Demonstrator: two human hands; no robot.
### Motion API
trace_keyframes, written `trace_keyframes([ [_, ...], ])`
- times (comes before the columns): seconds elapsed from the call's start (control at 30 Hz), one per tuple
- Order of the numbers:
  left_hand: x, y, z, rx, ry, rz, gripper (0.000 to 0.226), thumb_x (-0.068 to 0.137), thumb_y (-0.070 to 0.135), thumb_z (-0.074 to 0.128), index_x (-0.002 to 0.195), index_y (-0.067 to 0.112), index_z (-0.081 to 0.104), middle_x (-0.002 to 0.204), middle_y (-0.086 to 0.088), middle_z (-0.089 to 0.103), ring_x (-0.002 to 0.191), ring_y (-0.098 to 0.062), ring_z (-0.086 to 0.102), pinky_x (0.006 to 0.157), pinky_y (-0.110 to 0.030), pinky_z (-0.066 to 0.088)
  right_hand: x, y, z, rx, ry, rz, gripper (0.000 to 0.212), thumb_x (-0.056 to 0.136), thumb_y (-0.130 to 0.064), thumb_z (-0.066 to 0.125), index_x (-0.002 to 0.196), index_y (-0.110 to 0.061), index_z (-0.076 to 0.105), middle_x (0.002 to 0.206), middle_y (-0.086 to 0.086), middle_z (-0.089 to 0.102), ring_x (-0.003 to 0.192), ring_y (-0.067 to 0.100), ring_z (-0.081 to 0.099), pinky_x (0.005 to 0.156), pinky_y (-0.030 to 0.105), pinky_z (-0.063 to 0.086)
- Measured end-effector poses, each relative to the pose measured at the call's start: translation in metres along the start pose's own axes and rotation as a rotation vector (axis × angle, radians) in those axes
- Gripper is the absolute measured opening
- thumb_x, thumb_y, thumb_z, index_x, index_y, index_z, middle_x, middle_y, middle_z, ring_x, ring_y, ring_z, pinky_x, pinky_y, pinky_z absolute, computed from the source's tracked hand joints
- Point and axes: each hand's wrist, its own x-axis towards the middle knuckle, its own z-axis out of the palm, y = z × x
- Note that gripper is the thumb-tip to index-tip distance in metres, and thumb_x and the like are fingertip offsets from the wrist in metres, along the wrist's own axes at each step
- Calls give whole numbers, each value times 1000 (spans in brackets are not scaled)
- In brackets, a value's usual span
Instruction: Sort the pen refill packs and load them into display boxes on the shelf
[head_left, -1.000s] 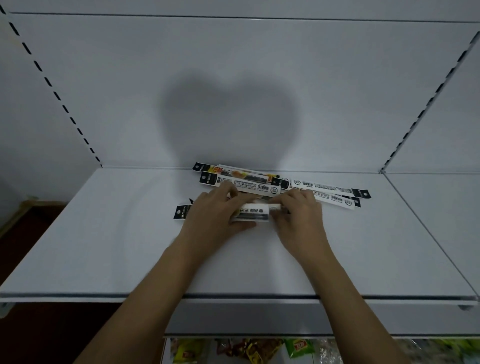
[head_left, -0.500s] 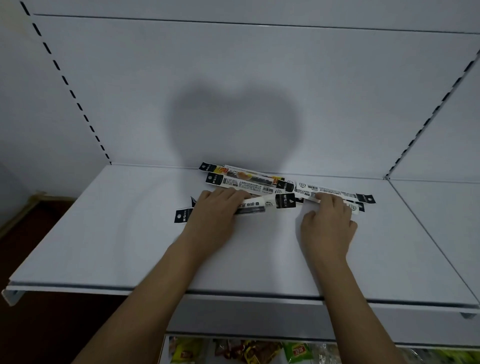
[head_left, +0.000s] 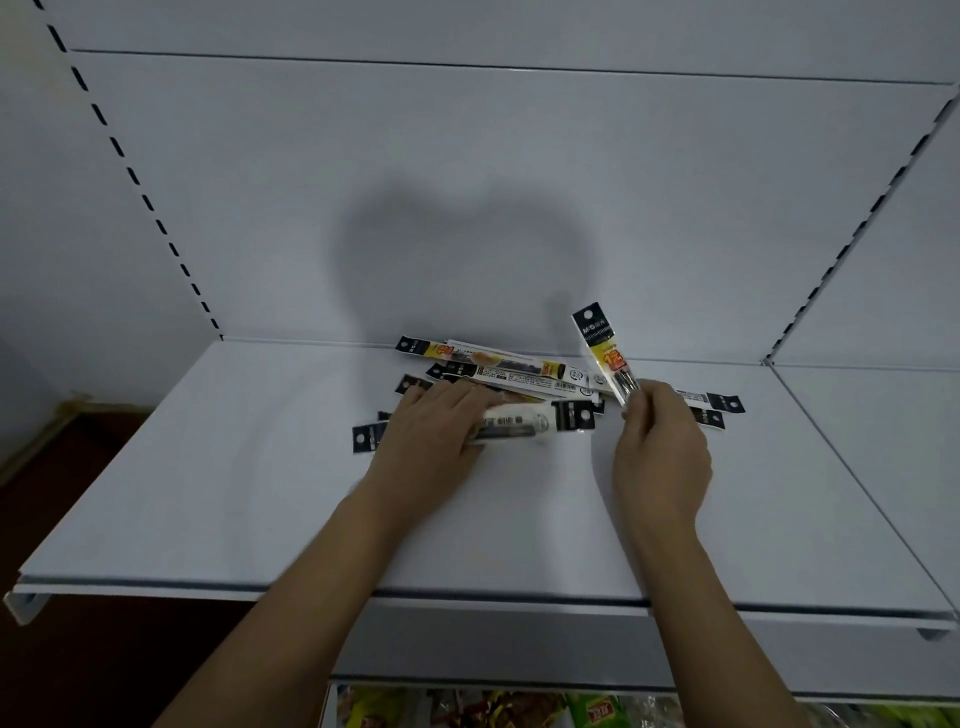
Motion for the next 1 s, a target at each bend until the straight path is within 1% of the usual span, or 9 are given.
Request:
trace_keyframes([
  [0.1, 2, 5, -3, -17, 122, 32, 35, 72, 6, 57, 103, 15, 70, 92, 1, 72, 80, -20, 63, 71, -29, 41, -5, -6, -1, 79, -107, -139, 18, 100, -17, 51, 108, -16, 67, 86, -2, 68, 71, 18, 57, 61, 30, 38],
  [0.2, 4, 8, -4, 10, 202, 146, 48, 75, 3, 50, 118, 13, 68, 103, -3, 63, 90, -22, 54, 74, -32, 44, -8, -3, 2, 73, -305, -237, 31, 87, -6, 63, 109, -27, 69, 93, -7, 72, 81, 18, 65, 68, 32, 51],
  [0.33, 6, 8, 4, 56, 131, 240, 49, 79, 5, 60, 126, 17, 65, 121, -5, 59, 105, -27, 50, 90, -37, 43, -7, 2, 2, 282, -581, -483, 38, 83, -9, 66, 112, -32, 71, 104, -13, 73, 96, 6, 69, 79, 38, 57],
  [0.4, 5, 8, 7, 35, 69, 242, 40, 79, 9, 58, 117, 17, 68, 111, -1, 66, 102, -24, 52, 84, -39, 45, -5, 3, 3, 301, -595, -566, 42, 77, -5, 70, 110, -31, 71, 100, -11, 73, 93, 7, 68, 77, 37, 56],
  [0.5, 4, 7, 3, 90, 85, 166, 30, 79, 13, 53, 102, 21, 71, 94, 6, 69, 92, -20, 55, 78, -33, 32, -6, -1, 6, 277, -495, -562, 43, 74, 1, 73, 103, -31, 68, 96, -9, 68, 89, 7, 62, 79, 26, 51],
  [0.67, 0, -10, -3, 148, 207, -256, 28, 69, 8, 60, 93, 21, 67, 78, 7, 64, 75, -24, 60, 83, -37, 27, -2, -5, -1, 482, -406, -61, 23, 97, -5, 53, 97, -24, 66, 98, -11, 67, 84, 1, 59, 74, 16, 43],
  [0.8, 2, -13, -14, -9, 259, -544, 17, 84, 8, 59, 84, 17, 44, 68, 5, 42, 61, -26, 41, 71, -35, 30, -3, 2, 11, 165, -502, -234, 15, 93, -15, 63, 105, -22, 69, 95, -13, 56, 84, 8, 51, 76, 26, 44],
  [0.9, 2, -4, -15, -64, 195, -513, 28, 85, 31, 69, 83, 21, 43, 70, 6, 50, 61, -22, 46, 62, -30, 34, -2, 0, 16, -31, -553, -342, 23, 89, -32, 70, 110, -25, 71, 98, -13, 48, 93, 8, 42, 81, 32, 38],
  [1.0, 1, 1, -5, 77, 139, -294, 34, 75, 49, 78, 80, 20, 62, 61, 3, 60, 52, -23, 57, 54, -23, 33, -3, -4, 14, -6, -561, -342, 11, 86, -29, 74, 96, -26, 73, 92, -18, 47, 89, 7, 42, 76, 29, 32],
])
